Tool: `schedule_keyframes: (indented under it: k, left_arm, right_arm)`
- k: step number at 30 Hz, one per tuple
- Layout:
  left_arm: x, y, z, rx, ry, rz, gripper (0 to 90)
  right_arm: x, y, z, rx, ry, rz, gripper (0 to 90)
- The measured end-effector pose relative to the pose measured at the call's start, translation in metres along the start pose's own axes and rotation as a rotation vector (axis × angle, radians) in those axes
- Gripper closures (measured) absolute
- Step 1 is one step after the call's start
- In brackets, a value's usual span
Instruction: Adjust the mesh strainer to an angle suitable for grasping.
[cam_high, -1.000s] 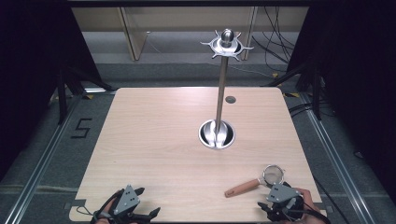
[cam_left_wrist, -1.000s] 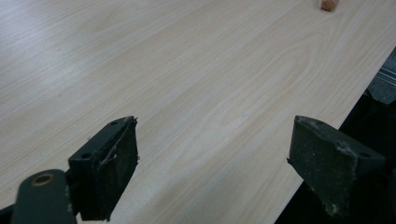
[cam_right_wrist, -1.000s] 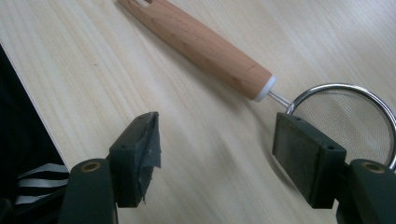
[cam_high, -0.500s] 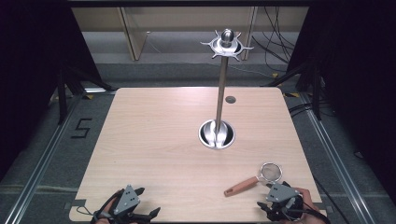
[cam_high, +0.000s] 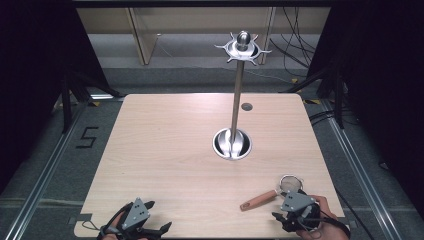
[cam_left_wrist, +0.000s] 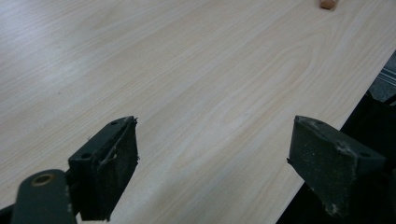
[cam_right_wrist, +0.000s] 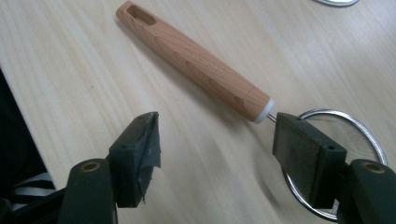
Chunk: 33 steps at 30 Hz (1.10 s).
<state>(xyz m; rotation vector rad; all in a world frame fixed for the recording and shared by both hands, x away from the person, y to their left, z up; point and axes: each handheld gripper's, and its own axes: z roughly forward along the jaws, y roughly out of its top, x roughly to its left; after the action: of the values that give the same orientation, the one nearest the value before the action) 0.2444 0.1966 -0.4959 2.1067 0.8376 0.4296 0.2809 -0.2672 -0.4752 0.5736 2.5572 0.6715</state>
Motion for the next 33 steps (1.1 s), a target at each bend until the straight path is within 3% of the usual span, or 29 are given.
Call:
schedule_keyframes:
  k: [3,4,5,6,8,9,10,13,14,15,16,17,18,21,24,25,26,27,30,32,33]
  left_arm:
    - [-0.001,0.000,0.001,-0.013,-0.007,-0.015,15.0]
    - [-0.002,0.000,0.001,-0.018,-0.008,-0.026,15.0]
    - [0.001,0.000,0.000,-0.008,-0.002,0.005,15.0]
    - [0.002,0.001,0.000,-0.004,0.001,0.022,15.0]
    - [-0.001,0.000,0.001,-0.021,-0.009,-0.020,15.0]
    - [-0.002,-0.001,0.002,-0.025,-0.011,-0.032,15.0]
    - [-0.002,0.000,0.001,-0.020,-0.009,-0.026,15.0]
    - [0.000,0.000,0.000,0.000,-0.001,-0.006,15.0]
    - [0.000,0.000,0.000,0.003,-0.002,-0.008,15.0]
    - [-0.002,-0.001,0.002,-0.029,-0.013,-0.033,15.0]
    - [-0.002,0.000,0.002,-0.026,-0.012,-0.033,15.0]
    - [-0.001,-0.001,0.001,-0.007,-0.004,-0.015,15.0]
    - [-0.002,-0.001,0.001,-0.021,-0.011,-0.029,15.0]
    - [0.000,0.000,0.000,-0.001,0.002,-0.002,15.0]
    - [0.000,0.000,0.000,-0.006,-0.005,-0.006,15.0]
    - [0.002,0.001,-0.001,-0.003,-0.003,0.029,15.0]
    - [-0.001,0.000,0.000,-0.017,-0.012,-0.022,15.0]
    - [-0.001,0.000,0.000,0.002,-0.004,-0.017,15.0]
    - [0.000,0.000,-0.001,0.001,-0.003,-0.003,15.0]
    - [-0.001,0.000,-0.001,0.005,-0.003,-0.014,15.0]
    - [0.000,0.000,-0.001,-0.001,-0.002,0.001,15.0]
  right_arm:
    - [-0.002,0.005,0.002,0.010,-0.006,0.028,33.0]
    - [-0.005,0.006,0.003,-0.002,0.001,-0.016,32.9]
    - [-0.003,0.007,0.003,0.009,-0.010,0.020,32.9]
    - [-0.006,0.008,0.005,-0.001,-0.007,-0.008,32.9]
    - [-0.005,0.009,0.005,0.010,-0.014,0.019,32.9]
    - [-0.007,0.009,0.007,-0.005,-0.011,-0.016,32.9]
    - [-0.005,0.011,0.007,-0.004,0.000,0.013,32.9]
    - [-0.007,0.012,0.009,-0.001,-0.002,-0.026,32.9]
    - [-0.007,0.013,0.009,0.000,0.006,-0.022,32.9]
    - [-0.006,0.014,0.009,0.004,-0.002,-0.001,32.8]
    - [-0.008,0.018,0.011,0.001,0.017,-0.025,32.8]
    - [-0.008,0.018,0.011,0.001,0.017,-0.025,32.8]
    - [-0.007,0.021,0.012,0.010,0.013,-0.004,32.8]
    - [-0.012,0.034,0.019,0.003,0.029,-0.058,32.1]
    - [-0.014,0.043,0.024,0.021,0.057,-0.084,32.2]
    - [-0.014,0.045,0.025,0.023,0.058,-0.087,32.3]
    - [-0.014,0.047,0.027,0.029,0.067,-0.100,32.3]
    - [-0.013,0.048,0.028,0.036,0.070,-0.095,32.3]
    - [-0.013,0.051,0.030,0.042,0.089,-0.099,32.5]
    - [-0.013,0.052,0.032,0.049,0.111,-0.101,32.5]
    - [-0.013,0.053,0.033,0.066,0.126,-0.099,32.5]
